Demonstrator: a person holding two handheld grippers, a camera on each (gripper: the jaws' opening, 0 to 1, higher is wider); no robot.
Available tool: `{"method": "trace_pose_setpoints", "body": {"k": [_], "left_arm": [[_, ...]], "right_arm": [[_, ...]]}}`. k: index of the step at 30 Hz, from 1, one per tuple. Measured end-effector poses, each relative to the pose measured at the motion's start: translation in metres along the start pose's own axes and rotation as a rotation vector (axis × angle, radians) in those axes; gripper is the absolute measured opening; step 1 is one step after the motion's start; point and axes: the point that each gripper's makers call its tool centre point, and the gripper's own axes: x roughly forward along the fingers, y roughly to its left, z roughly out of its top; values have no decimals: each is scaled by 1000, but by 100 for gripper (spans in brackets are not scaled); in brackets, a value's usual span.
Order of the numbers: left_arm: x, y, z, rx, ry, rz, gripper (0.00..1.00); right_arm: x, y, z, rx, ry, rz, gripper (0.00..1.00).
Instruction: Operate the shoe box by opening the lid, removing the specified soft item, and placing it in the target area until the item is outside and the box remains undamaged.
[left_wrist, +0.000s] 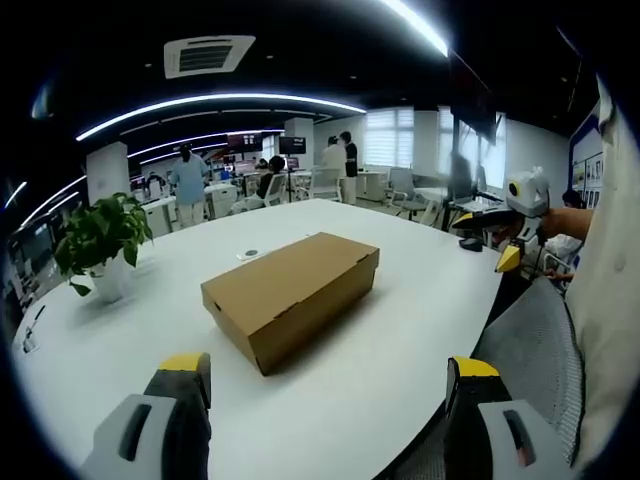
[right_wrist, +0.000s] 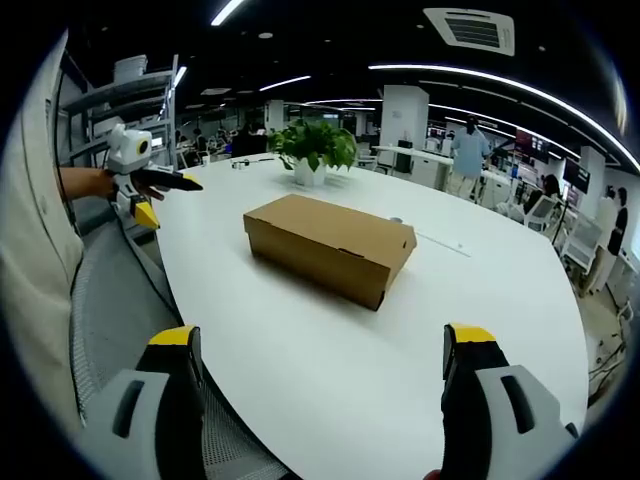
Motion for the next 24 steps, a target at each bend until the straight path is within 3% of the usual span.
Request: {"method": "trace_pose_setpoints", "body": {"k": [24], "left_arm": [[1,0,-2,4,5,0,100]], "right_arm": [[-1,-2,-2,5,3,1,94]]}}
